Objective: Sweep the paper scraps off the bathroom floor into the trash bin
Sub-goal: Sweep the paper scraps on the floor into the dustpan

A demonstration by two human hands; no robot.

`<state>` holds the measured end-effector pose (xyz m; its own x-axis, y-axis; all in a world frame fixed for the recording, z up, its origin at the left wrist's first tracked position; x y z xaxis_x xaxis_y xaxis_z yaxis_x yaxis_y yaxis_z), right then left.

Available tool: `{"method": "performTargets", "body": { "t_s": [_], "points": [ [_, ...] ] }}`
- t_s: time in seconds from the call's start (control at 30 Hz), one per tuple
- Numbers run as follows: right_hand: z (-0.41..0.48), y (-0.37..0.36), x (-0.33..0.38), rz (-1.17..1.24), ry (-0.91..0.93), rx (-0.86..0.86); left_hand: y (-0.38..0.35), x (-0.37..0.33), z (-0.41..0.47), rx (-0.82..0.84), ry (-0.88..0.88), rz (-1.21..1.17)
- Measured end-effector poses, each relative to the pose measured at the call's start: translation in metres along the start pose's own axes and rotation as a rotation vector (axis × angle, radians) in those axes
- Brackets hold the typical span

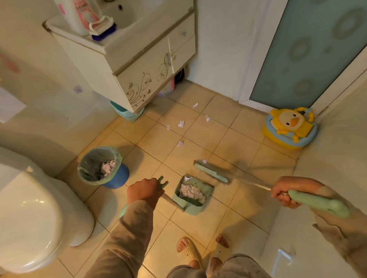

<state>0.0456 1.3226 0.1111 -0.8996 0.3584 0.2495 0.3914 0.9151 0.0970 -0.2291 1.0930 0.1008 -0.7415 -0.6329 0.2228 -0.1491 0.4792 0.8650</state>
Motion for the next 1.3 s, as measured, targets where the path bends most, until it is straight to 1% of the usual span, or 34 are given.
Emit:
{"method": "performTargets", "body": {
  "t_s": [0.13, 0.23, 0.4, 0.53, 0.6, 0.73, 0.87, 1.0, 1.13, 1.3],
  "points": [
    [0.018, -0.007, 0.033, 0.038, 0.098, -0.069, 0.002, 0.005, 0.001, -0.019, 0.042, -0.018],
    [0.035, -0.020, 0.058, -0.043, 0.134, -0.113, 0.008, 0.006, 0.007, -0.001, 0.046, -0.014],
    [0.056, -0.050, 0.077, -0.194, 0.078, -0.180, 0.008, 0.014, 0.018, 0.034, 0.056, -0.021],
    [0.061, -0.071, 0.065, -0.262, 0.043, -0.138, 0.005, 0.025, 0.027, 0.036, 0.082, -0.062],
    [0.057, -0.073, 0.055, -0.186, 0.019, -0.088, 0.006, 0.026, 0.031, 0.039, 0.077, -0.078],
    [0.045, -0.061, 0.041, 0.047, 0.077, 0.047, 0.006, 0.025, 0.033, 0.031, 0.057, -0.060],
    [0.025, -0.051, 0.037, 0.068, -0.045, 0.158, 0.002, 0.029, 0.029, 0.016, 0.045, -0.054],
    [0.012, -0.055, 0.012, 0.066, -0.059, 0.113, -0.003, 0.033, 0.028, 0.011, 0.037, -0.028],
    [0.017, -0.075, -0.016, 0.211, -0.043, 0.096, -0.008, 0.034, 0.030, 0.002, 0.010, -0.052],
    [0.032, -0.083, -0.016, 0.314, 0.014, 0.055, 0.005, 0.034, 0.041, -0.050, 0.019, -0.050]
  ]
}}
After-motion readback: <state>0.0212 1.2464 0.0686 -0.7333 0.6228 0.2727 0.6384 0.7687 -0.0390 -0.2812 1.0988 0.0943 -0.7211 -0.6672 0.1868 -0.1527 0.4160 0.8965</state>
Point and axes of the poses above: each hand's wrist, its own z-axis towards the middle knuckle, its own y-axis out of the back of the hand, x = y × z, the point moved 2 cm from there along z, towards the middle knuckle, and after that the axes turned 7 degrees about z, right-handed, at the moved point
